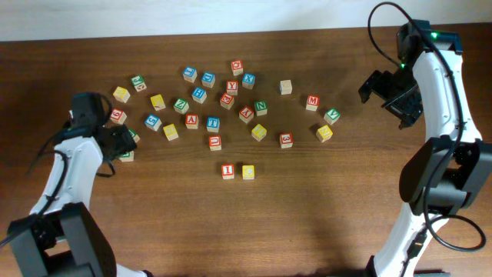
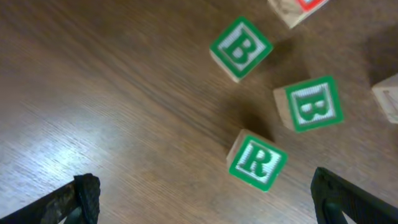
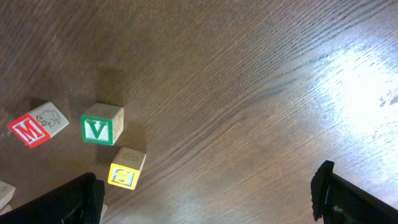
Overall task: Spell out ICRA
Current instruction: 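Lower the left gripper and close it on the green R block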
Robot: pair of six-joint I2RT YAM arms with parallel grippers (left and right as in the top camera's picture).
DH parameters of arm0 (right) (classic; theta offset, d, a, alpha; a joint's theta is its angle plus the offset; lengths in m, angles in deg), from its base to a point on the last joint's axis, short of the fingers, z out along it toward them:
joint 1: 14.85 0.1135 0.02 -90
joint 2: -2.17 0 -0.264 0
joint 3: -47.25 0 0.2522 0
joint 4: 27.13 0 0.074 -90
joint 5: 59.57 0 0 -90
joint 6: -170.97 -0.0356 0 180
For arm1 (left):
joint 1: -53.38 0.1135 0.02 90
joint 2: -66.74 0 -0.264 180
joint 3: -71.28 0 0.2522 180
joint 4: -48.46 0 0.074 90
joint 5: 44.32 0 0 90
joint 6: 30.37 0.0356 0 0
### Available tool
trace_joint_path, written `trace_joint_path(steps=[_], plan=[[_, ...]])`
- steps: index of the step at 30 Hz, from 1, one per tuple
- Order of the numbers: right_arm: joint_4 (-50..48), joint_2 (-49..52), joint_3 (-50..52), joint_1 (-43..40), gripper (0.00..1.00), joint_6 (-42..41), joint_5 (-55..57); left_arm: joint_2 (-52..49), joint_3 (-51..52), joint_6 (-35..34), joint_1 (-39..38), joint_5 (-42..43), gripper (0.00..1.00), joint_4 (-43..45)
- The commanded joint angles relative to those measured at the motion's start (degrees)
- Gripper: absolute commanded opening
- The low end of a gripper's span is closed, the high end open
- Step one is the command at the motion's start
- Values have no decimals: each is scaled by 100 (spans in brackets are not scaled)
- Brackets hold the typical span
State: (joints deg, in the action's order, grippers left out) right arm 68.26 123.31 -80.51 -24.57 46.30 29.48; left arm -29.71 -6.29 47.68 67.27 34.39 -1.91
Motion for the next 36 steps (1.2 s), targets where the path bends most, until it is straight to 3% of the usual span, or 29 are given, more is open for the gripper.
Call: trace_joint_path(steps=[1, 9, 12, 14, 19, 22, 27, 36], plan=[[0, 31, -33, 22, 98, -9, -7, -203, 136, 1060, 70, 1574, 100, 328], [2, 31, -33, 22, 98, -9, -7, -1040, 136, 1073, 63, 1261, 99, 715], [0, 33, -33, 22, 98, -9, -7, -1091, 136, 1073, 63, 1150, 89, 717], [0, 31, -33, 22, 98, -9, -7, -1093, 136, 1073, 66, 1147, 74, 743], [0, 31, -33, 22, 98, -9, -7, -1091, 136, 1073, 66, 1126, 73, 1010], [0, 33, -33, 22, 98, -9, -7, -1093, 136, 1073, 66, 1128, 58, 1088], [0, 31, -35, 22, 98, -9, -7, -1091, 136, 1073, 66, 1128, 40, 1040], [0, 31, -33, 22, 98, -9, -7, -1091, 136, 1071, 66, 1130, 33, 1040]])
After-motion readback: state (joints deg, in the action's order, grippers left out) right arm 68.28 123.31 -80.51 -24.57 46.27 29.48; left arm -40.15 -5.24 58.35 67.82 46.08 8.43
